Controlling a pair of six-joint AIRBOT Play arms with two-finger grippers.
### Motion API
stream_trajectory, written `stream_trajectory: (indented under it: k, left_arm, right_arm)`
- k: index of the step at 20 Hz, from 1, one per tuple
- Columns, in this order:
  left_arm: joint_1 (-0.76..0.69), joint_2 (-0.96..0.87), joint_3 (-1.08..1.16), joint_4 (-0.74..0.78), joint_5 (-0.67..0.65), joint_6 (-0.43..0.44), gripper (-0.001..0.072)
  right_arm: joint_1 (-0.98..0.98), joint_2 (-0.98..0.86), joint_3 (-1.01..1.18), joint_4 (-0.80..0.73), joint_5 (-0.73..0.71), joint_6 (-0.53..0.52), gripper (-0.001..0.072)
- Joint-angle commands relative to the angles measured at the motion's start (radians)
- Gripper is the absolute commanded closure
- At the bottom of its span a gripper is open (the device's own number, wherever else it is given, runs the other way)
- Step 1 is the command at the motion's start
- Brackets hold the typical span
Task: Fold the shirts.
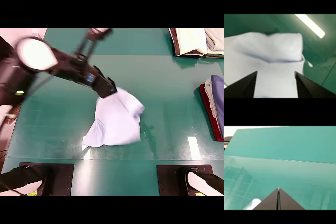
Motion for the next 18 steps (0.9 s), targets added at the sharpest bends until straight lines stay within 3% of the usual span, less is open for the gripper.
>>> stream_trajectory:
  k: [1, 7, 14, 18]
  left_arm:
    - [-0.025, -0.100, 0.002, 0.022, 0.051, 0.014, 0.0164]
    - [0.291, -0.077, -0.101, -0.011, -0.204, -0.037, 0.0164]
    - [0.386, 0.101, -0.691, -0.050, -0.130, -0.002, 0.0164]
    - [0.377, 0.101, -0.875, -0.127, -0.031, 0.011, 0.0165]
  right_arm:
    - [0.001, 0.000, 0.002, 0.000, 0.001, 0.000, 0.0692]
    - [0.000, 0.000, 0.002, 0.000, 0.003, 0.000, 0.0692]
    - [0.000, 0.000, 0.002, 0.000, 0.008, 0.000, 0.0692]
    - [0.000, -0.001, 0.002, 0.000, 0.008, 0.000, 0.0692]
